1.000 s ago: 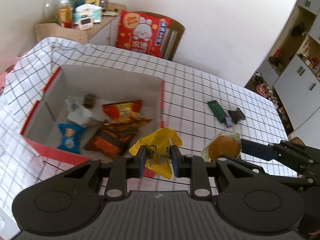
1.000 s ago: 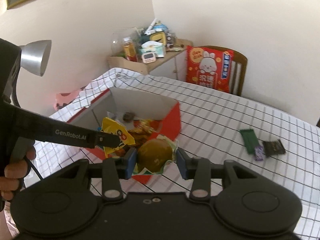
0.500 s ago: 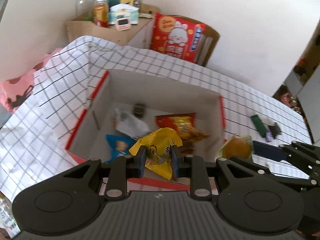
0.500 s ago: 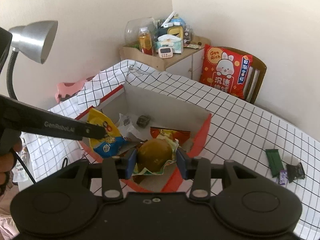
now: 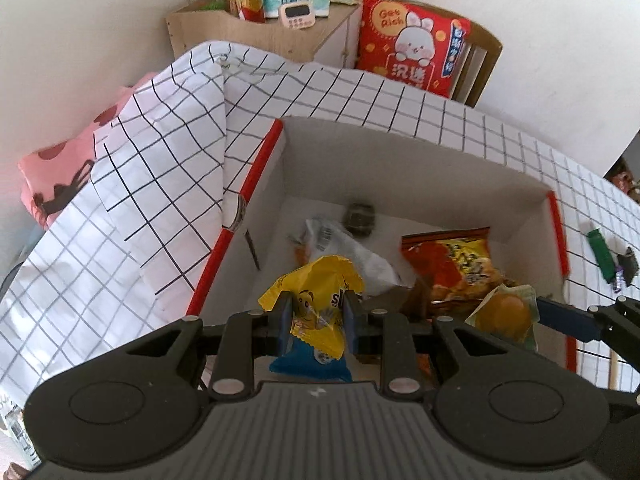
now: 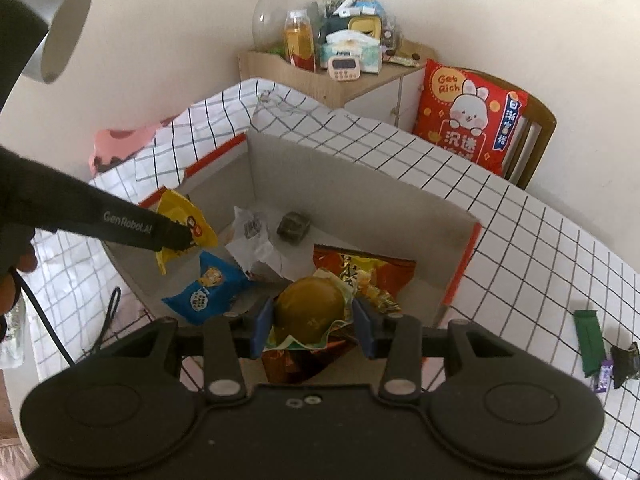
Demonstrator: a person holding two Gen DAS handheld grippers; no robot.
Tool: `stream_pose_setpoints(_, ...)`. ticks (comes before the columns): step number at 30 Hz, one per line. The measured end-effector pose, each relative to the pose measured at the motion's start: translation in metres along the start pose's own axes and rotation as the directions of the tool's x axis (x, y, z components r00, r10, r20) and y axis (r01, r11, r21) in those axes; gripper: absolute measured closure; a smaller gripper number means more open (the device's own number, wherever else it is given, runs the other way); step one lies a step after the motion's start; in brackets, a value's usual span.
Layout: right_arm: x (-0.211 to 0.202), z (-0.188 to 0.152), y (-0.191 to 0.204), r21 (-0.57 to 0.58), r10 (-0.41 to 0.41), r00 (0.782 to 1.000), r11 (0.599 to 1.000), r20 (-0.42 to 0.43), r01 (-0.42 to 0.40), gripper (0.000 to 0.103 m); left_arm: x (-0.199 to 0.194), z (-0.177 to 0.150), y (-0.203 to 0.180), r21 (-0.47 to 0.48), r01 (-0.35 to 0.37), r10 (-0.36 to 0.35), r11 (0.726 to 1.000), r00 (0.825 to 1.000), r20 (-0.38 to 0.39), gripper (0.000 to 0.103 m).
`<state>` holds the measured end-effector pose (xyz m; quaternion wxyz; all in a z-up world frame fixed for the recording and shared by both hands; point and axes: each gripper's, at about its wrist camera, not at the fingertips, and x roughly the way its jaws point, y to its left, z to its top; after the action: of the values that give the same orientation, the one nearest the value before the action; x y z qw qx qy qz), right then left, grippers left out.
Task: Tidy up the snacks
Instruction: 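Carry the yellow packet and round cake over the red box with both tools, then open both grippers to drop the yellow packet and cake into the box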
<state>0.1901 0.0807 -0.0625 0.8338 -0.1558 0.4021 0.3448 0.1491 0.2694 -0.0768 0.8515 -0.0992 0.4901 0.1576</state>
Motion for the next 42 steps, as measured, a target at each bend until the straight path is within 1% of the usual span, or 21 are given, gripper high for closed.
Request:
stream_pose_setpoints(3, 0.011, -0.002, 0.001, 0.007, 0.006, 1.0, 1.0, -0.015, -0.006, 0.061, 0.011, -0.001, -0.001, 0.007, -0.002, 0.002, 1.0, 1.0, -0.02, 0.078)
stream_pose_setpoints(13, 0.032, -0.007, 0.0, 0.016, -0.012, 0.999, 1.0, -0.05, 0.013, 0.061, 0.044, -0.009, -0.013, 0.059, -0.016, 0.02, 0.998, 0.997, -0.071, 0.077)
stream_pose_setpoints(20, 0.037, -0.009, 0.001, 0.015, -0.012, 0.998, 1.0, -0.057, 0.013, 0.059, 0.045, -0.01, -0.02, 0.083, -0.02, 0.025, 0.996, 0.998, -0.056, 0.077)
stream_pose_setpoints(25, 0.036, -0.009, 0.0, 0.028, -0.012, 0.998, 1.0, -0.057, 0.014, 0.057, 0.042, -0.011, -0.019, 0.072, -0.014, 0.017, 0.997, 0.998, -0.052, 0.076)
stream_pose_setpoints(27, 0.033, -0.009, 0.0, 0.027, -0.014, 0.999, 1.0, -0.05, 0.016, 0.056, 0.039, -0.011, -0.017, 0.063, 0.0, 0.003, 0.998, 0.999, -0.051, 0.076)
stream_pose_setpoints(30, 0.029, -0.009, 0.0, 0.032, -0.011, 0.999, 0.999, -0.038, 0.012, 0.05, 0.034, -0.013, -0.014, 0.057, 0.01, -0.008, 0.998, 0.999, -0.043, 0.07)
stream_pose_setpoints(32, 0.025, -0.009, -0.001, 0.04, -0.008, 1.0, 0.999, -0.028, 0.009, 0.046, 0.029, -0.015, -0.013, 0.053, 0.022, -0.02, 0.998, 0.999, -0.033, 0.055)
stream_pose_setpoints(34, 0.019, -0.009, 0.0, 0.048, -0.002, 1.0, 0.999, -0.02, 0.003, 0.045, 0.023, -0.016, -0.012, 0.046, 0.028, -0.027, 0.999, 1.0, -0.015, 0.05)
stream_pose_setpoints(35, 0.016, -0.009, 0.0, 0.048, 0.0, 1.0, 0.999, -0.016, 0.001, 0.044, 0.021, -0.016, -0.011, 0.042, 0.034, -0.034, 0.999, 0.999, -0.008, 0.05)
stream_pose_setpoints(37, 0.009, -0.01, 0.0, 0.048, 0.002, 1.0, 0.999, -0.002, -0.002, 0.038, 0.016, -0.017, -0.01, 0.036, 0.039, -0.039, 0.999, 0.999, -0.001, 0.05)
stream_pose_setpoints(39, 0.002, -0.01, 0.0, 0.051, 0.007, 1.0, 0.999, 0.013, -0.008, 0.038, 0.009, -0.017, -0.009, 0.042, 0.047, -0.047, 0.998, 0.999, 0.014, 0.05)
stream_pose_setpoints(42, -0.011, -0.011, -0.002, 0.067, 0.018, 0.999, 0.998, 0.036, -0.021, 0.033, -0.003, -0.02, -0.012, 0.052, 0.051, -0.053, 0.997, 0.998, 0.036, 0.05)
